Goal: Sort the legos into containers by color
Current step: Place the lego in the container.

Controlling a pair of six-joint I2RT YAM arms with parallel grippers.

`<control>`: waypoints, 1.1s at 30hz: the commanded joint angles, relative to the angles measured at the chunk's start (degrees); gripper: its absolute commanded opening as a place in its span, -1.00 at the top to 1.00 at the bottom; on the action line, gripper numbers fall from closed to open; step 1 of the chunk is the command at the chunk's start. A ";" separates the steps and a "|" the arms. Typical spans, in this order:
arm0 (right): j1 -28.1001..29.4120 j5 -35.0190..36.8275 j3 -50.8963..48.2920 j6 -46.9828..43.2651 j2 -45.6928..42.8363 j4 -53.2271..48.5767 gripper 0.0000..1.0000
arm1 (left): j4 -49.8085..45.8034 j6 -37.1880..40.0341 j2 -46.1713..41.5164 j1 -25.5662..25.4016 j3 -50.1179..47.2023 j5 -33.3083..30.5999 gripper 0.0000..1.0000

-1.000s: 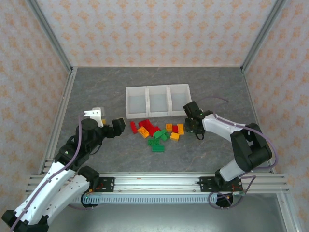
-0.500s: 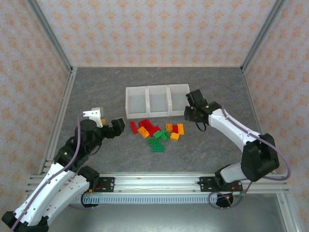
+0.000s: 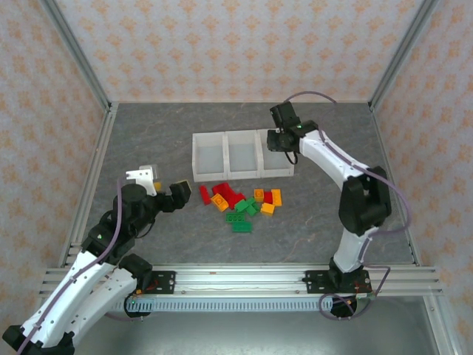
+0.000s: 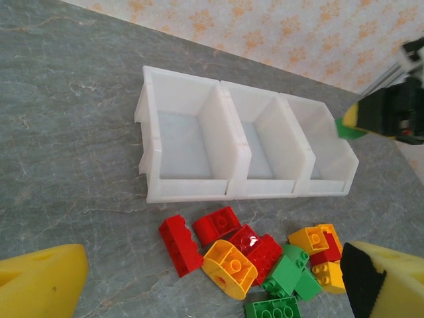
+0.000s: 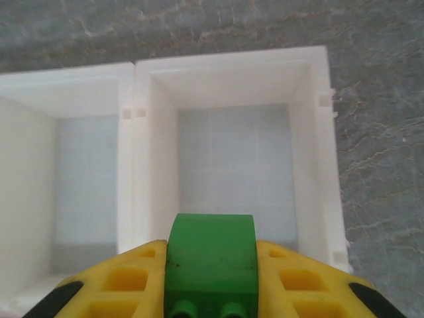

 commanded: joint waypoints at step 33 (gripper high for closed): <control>0.35 -13.43 -15.56 4.98 -16.77 -1.78 -0.99 | 3.24 0.69 -0.51 -0.44 -1.58 -0.14 -0.98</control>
